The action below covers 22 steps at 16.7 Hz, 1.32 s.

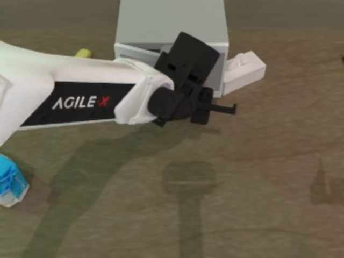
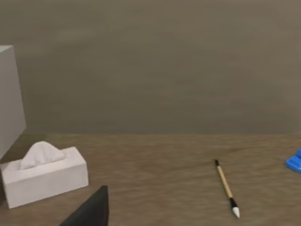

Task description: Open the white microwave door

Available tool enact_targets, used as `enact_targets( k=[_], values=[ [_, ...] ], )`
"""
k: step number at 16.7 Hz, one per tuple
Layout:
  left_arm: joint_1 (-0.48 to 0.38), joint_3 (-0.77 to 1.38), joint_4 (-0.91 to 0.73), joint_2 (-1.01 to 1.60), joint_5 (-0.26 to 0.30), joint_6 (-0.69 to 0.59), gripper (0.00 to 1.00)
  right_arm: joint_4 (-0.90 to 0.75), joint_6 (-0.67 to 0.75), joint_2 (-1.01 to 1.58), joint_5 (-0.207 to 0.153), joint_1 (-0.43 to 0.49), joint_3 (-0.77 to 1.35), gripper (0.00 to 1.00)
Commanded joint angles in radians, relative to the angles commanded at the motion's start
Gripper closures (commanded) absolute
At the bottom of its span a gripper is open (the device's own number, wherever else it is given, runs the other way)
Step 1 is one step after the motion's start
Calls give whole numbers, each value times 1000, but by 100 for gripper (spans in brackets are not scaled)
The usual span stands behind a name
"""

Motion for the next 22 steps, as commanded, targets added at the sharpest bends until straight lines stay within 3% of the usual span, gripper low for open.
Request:
enact_targets(
  k=[22],
  values=[
    [8, -39, 22, -25, 29, 37, 100, 0, 0, 0, 0, 0, 0, 0]
  ],
)
